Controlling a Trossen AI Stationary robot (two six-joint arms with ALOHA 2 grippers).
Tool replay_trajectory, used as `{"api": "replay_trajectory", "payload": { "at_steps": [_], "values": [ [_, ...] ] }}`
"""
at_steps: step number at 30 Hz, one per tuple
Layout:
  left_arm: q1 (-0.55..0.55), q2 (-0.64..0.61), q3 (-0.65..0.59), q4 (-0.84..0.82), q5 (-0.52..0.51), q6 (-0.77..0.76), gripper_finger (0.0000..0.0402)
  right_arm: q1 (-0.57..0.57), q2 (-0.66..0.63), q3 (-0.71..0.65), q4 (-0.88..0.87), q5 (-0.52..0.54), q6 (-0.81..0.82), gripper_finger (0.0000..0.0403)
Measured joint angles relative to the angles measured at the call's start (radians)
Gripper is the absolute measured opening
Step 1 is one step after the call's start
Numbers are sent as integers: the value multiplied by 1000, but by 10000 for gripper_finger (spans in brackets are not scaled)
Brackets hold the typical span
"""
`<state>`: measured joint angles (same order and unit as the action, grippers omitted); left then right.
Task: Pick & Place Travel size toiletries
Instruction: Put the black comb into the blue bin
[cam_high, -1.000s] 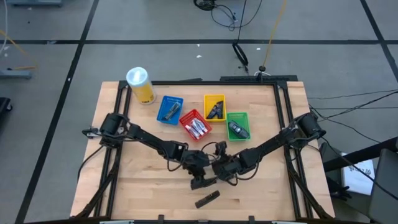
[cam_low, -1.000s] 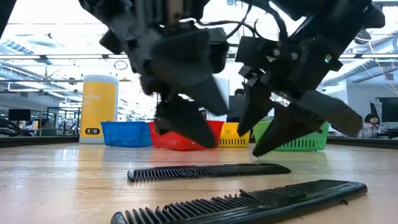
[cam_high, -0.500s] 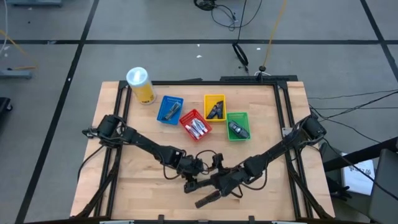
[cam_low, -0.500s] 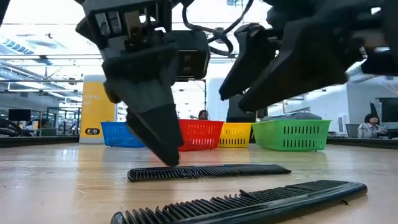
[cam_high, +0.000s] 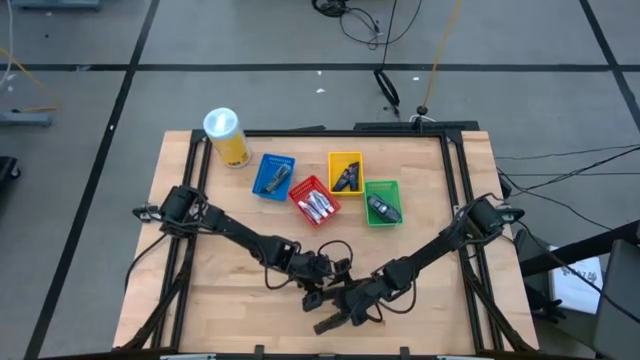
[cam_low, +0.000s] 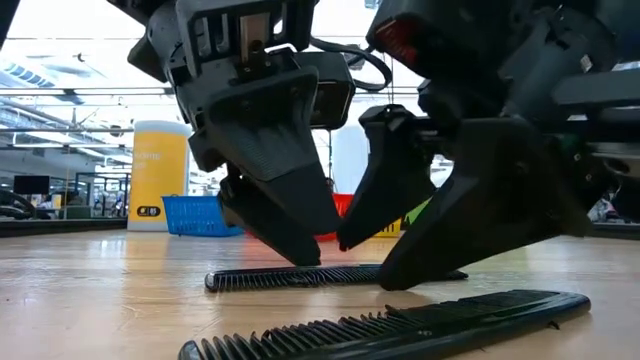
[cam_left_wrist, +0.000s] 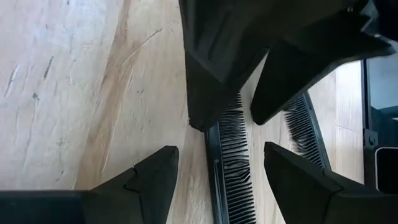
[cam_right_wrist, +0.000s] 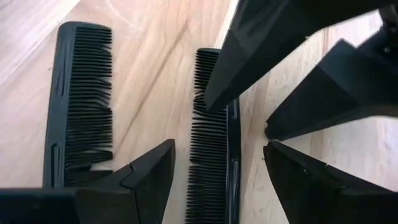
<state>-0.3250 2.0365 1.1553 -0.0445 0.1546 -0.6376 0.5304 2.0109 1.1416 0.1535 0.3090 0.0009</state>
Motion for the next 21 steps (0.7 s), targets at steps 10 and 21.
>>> {"api": "replay_trajectory", "payload": {
  "at_steps": [10,21],
  "values": [
    [13,11,-5,166,75,-17,243,-13,0,0,-58,47,67,242],
    [22,10,-7,184,153,-43,244,-47,0,-4,-86,38,88,242]
  ]
}}
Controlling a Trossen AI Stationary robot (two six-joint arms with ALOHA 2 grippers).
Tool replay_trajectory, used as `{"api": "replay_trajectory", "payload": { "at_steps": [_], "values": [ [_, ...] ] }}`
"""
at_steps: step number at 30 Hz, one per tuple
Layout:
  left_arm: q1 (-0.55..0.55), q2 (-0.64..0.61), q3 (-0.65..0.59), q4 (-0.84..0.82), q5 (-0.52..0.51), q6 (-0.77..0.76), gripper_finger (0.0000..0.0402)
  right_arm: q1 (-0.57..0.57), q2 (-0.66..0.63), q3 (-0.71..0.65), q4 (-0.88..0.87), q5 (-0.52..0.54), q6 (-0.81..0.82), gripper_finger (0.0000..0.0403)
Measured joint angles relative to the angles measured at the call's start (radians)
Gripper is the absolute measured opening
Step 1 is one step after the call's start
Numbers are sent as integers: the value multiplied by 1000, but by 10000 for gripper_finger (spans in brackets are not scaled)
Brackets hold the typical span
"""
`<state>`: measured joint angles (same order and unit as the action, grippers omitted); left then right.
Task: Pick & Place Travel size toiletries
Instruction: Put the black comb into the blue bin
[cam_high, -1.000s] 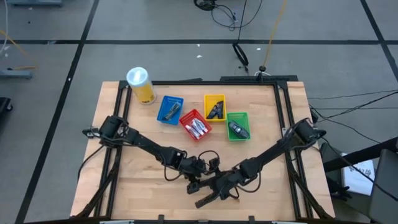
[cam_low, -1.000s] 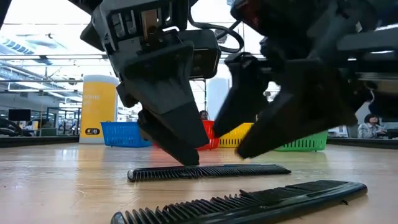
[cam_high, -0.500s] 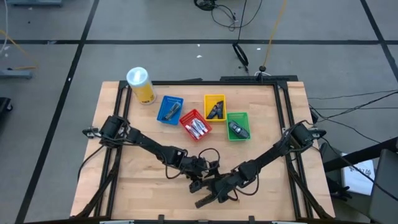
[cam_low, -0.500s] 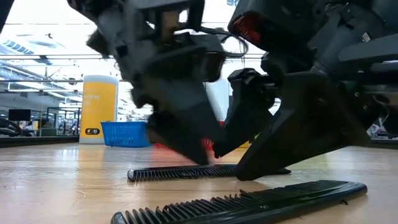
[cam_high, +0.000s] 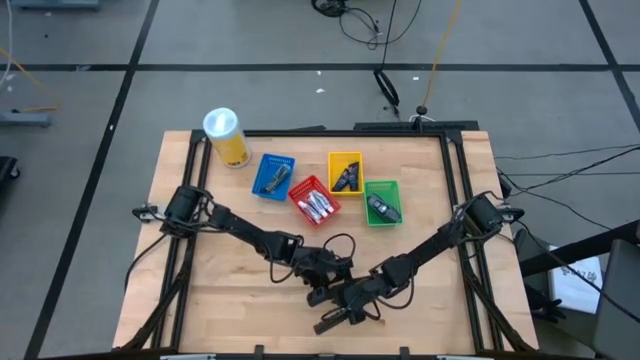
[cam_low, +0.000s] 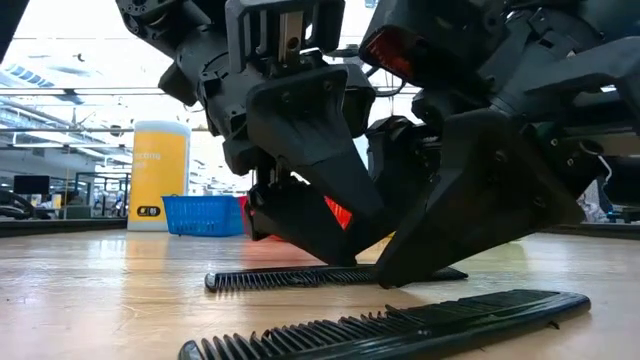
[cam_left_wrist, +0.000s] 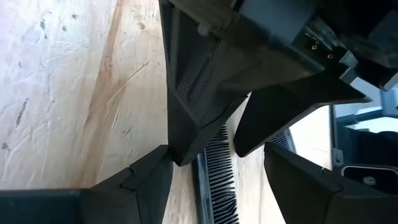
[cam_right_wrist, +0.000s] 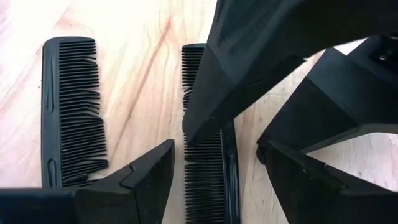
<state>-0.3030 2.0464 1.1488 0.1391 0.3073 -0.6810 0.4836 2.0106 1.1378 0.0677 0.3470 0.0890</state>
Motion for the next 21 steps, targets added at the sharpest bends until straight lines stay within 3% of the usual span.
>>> {"api": "replay_trajectory", "payload": {
  "at_steps": [6,13,21],
  "values": [
    [7,-2,0,-22,53,-49,244,-7,0,0,-6,3,5,242],
    [-1,-42,6,-243,93,-28,243,-17,0,-2,-15,42,11,242],
    [-30,-82,2,-313,25,-26,243,-29,0,-2,-19,25,3,242]
  ]
}}
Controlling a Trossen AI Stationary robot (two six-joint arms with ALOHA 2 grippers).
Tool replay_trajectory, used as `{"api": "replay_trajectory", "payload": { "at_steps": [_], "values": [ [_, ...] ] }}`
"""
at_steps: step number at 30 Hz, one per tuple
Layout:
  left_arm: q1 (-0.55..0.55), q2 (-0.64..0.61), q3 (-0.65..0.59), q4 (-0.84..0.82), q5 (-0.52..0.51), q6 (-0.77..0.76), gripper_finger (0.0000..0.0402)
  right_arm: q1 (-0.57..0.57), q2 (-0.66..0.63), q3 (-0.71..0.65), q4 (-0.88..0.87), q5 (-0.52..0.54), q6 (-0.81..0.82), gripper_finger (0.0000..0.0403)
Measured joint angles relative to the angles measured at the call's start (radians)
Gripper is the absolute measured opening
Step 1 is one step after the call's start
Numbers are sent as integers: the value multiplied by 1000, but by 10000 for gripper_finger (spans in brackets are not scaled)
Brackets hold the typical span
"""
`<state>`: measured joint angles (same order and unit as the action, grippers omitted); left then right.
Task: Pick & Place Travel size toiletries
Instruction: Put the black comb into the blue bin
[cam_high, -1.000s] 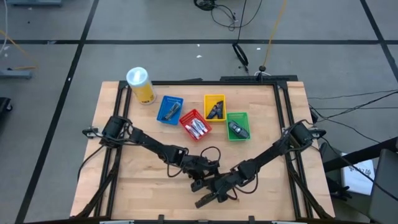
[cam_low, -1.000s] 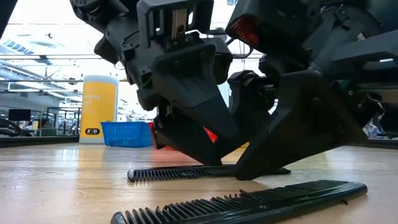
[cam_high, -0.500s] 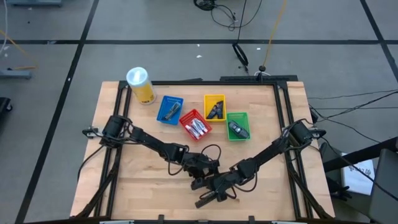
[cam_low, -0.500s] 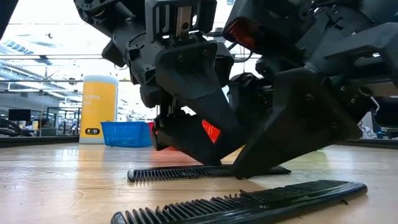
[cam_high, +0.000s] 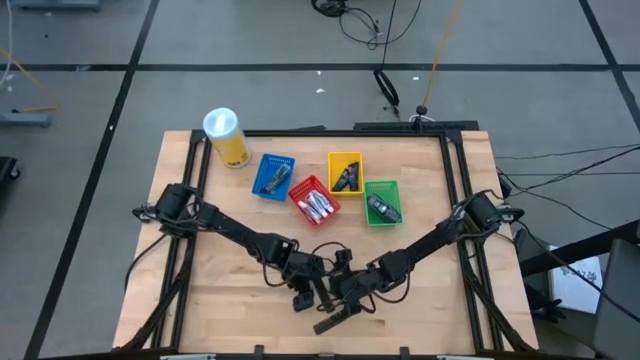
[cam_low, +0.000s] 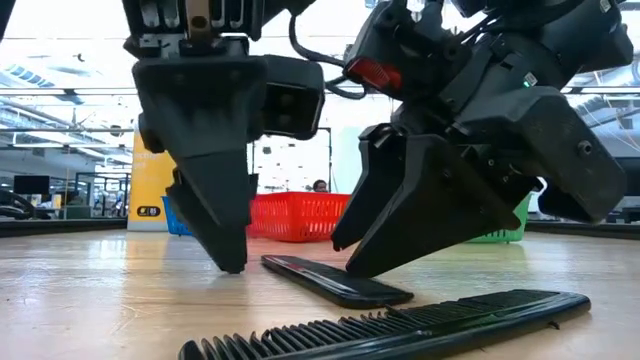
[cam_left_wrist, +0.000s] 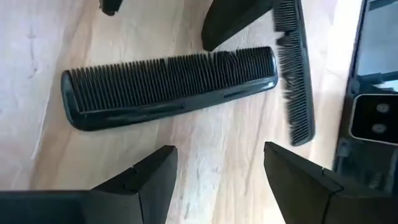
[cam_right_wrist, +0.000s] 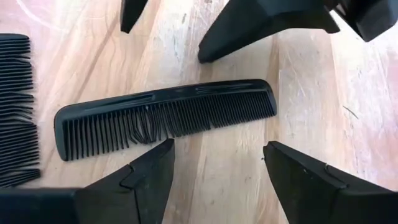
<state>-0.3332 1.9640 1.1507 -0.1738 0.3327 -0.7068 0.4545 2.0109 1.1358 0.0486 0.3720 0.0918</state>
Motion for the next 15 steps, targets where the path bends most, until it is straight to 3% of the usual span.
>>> {"api": "replay_trajectory", "payload": {
  "at_steps": [7,15],
  "values": [
    [-15,0,1,59,-176,-51,243,0,0,0,1,-4,-52,242],
    [27,0,1,221,-201,-36,243,1,1,0,1,-5,-48,242]
  ]
}}
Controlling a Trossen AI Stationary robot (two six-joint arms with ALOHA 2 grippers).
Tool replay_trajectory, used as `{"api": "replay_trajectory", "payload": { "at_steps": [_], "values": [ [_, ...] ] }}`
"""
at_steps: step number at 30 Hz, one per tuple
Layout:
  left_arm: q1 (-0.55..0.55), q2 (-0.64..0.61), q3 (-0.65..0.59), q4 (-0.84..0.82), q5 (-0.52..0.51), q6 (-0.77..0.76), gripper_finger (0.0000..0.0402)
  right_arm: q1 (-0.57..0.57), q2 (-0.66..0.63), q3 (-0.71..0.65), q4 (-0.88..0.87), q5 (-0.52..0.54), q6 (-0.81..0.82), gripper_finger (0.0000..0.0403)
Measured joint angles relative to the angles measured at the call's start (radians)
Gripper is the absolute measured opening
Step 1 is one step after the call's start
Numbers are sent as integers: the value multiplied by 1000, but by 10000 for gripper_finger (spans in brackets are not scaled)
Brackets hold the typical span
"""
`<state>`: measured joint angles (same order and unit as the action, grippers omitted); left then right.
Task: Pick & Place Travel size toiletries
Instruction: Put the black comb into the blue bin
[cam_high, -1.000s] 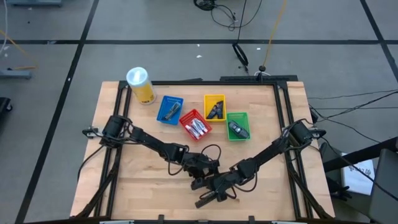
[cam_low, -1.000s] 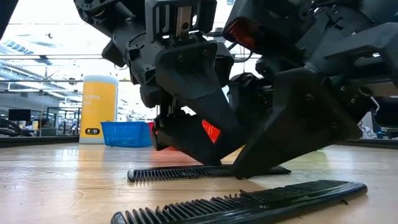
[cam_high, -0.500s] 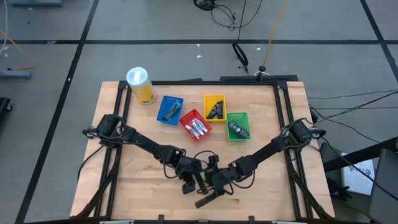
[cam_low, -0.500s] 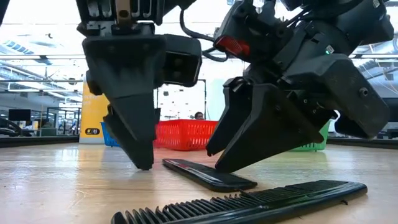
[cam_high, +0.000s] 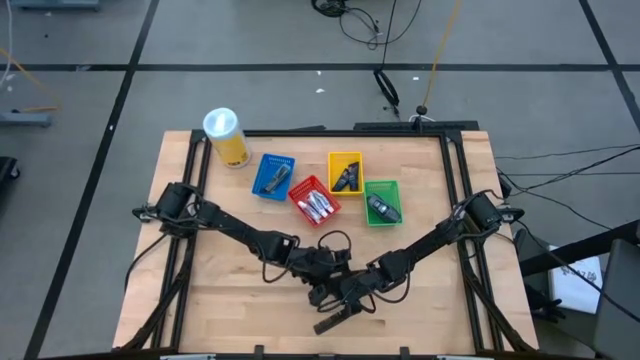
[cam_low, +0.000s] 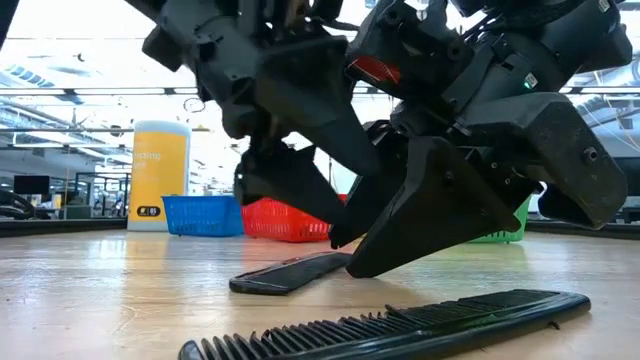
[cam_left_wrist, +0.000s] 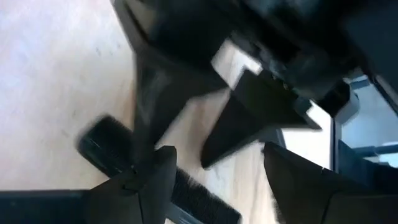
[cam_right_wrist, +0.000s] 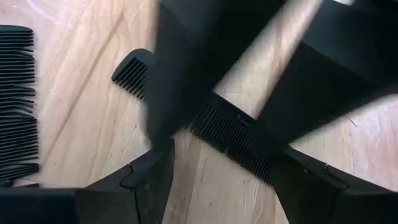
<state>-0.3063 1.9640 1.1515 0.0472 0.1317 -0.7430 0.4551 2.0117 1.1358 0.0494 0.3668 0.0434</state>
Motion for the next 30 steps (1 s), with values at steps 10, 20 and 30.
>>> {"api": "replay_trajectory", "payload": {
  "at_steps": [10,20,30],
  "values": [
    [14,-110,13,-301,11,35,243,-2,0,0,1,1,-69,242],
    [-110,-62,1,-264,-244,-211,243,-4,1,-2,39,-2,-147,242],
    [-106,26,1,-94,-201,-272,243,-9,1,-1,30,-7,-135,242]
  ]
}}
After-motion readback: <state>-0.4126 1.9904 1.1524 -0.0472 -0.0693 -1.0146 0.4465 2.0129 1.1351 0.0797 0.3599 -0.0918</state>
